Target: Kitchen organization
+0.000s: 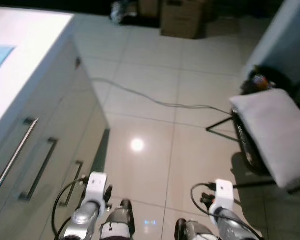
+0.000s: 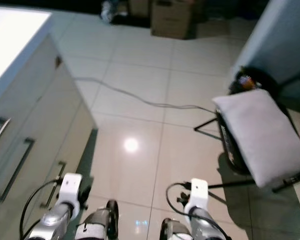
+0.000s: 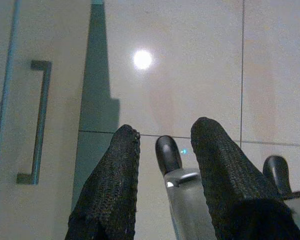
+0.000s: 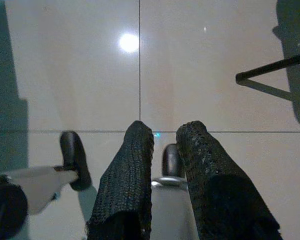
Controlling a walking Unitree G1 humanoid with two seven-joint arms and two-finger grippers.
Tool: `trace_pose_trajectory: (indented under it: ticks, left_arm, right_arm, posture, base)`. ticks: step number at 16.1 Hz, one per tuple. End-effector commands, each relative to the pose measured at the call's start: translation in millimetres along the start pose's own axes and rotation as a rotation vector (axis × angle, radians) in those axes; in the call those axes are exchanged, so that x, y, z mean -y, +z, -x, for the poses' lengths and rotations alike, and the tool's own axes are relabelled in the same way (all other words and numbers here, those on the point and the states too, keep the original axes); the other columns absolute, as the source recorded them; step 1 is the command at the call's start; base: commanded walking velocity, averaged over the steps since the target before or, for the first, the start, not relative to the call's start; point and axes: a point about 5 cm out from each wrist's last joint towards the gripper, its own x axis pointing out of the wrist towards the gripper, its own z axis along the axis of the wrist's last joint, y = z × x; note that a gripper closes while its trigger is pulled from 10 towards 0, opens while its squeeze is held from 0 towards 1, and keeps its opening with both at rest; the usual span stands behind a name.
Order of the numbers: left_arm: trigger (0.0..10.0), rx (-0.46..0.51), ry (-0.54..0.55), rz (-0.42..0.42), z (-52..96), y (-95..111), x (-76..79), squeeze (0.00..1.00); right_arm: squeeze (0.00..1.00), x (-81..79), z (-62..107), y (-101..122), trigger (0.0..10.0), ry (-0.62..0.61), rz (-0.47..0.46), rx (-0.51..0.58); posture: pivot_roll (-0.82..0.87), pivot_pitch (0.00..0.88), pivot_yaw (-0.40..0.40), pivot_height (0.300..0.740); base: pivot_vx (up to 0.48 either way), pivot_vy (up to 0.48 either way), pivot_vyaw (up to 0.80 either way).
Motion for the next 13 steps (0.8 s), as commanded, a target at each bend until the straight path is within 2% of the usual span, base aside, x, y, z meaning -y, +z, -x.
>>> trace_pose_trajectory:
  ticks: [1, 13]
  left_arm:
    - [10.0, -0.05, -0.001, 0.004, 4.4, -14.3, -0.2, 0.0]
    - [10.0, -0.054, -0.007, -0.003, 7.2, -14.5, 0.9, 0.0]
  right_arm:
    - [0.0, 2.9, 2.1, -7.1, 10.0, -0.015, -0.021, -0.019]
    - [0.0, 2.9, 3.2, -10.8, 10.0, -0.012, -0.04, -0.026]
  posture:
    - [0.06, 0.23, 0.027, 0.74]
    - [0.06, 0.258, 0.042, 0.74]
  base:
    - [0.0, 0.0, 0.8]
    - [0.0, 0.0, 0.8]
